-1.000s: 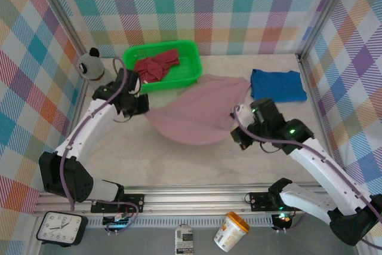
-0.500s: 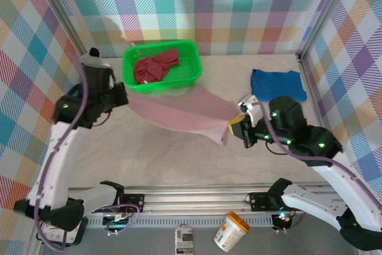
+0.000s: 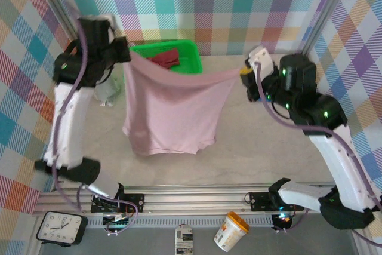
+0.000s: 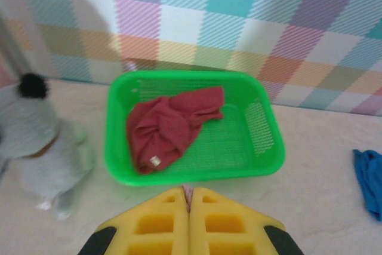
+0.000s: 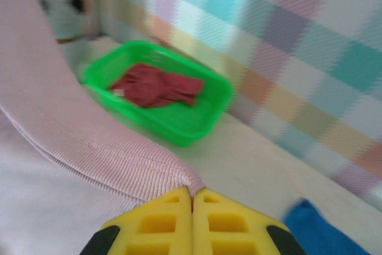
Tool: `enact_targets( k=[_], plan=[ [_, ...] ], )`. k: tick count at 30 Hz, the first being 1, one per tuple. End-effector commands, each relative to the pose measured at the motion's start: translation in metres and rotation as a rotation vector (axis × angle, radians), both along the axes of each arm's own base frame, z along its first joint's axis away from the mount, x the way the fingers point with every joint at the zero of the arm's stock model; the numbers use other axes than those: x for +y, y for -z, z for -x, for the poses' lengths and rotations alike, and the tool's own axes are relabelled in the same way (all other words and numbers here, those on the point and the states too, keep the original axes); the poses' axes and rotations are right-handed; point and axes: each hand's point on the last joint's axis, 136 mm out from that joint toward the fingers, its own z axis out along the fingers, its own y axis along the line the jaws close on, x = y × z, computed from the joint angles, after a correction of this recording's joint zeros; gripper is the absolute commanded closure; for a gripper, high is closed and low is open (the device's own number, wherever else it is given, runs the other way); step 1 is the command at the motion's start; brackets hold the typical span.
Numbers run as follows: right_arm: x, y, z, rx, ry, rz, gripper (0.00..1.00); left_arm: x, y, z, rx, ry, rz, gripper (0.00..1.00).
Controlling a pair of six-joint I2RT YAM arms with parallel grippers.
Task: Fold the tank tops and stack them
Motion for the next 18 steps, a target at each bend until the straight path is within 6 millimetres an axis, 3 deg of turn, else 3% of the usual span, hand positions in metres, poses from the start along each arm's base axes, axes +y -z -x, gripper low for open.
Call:
enact_targets(
  k=[1, 4, 7, 12, 14, 18],
  plan=[
    [-0.04, -0.05, -0.028, -0.158, 0.136, 0.02, 1.0, -0.031, -0.029, -0.035, -0.1, 0.114, 0.068, 1.0],
    [-0.06, -0.072, -0.045, -0.199, 0.191, 0.026, 1.0, -0.056, -0.048, -0.065, -0.186, 0.179, 0.132, 1.0],
    [-0.076, -0.094, -0.049, -0.239, 0.223, 0.028, 1.0, -0.076, -0.062, -0.087, -0.273, 0.234, 0.169, 1.0],
    [-0.081, -0.133, -0.014, -0.344, 0.201, 0.029, 1.0, -0.086, -0.089, -0.1, -0.4, 0.262, 0.208, 1.0],
    [-0.075, -0.13, 0.003, -0.35, 0.14, 0.032, 1.0, -0.092, -0.083, -0.099, -0.377, 0.287, 0.214, 1.0],
    [-0.051, -0.086, 0.033, -0.248, -0.034, 0.016, 1.0, -0.103, -0.033, -0.083, -0.173, 0.36, 0.164, 1.0]
  ],
)
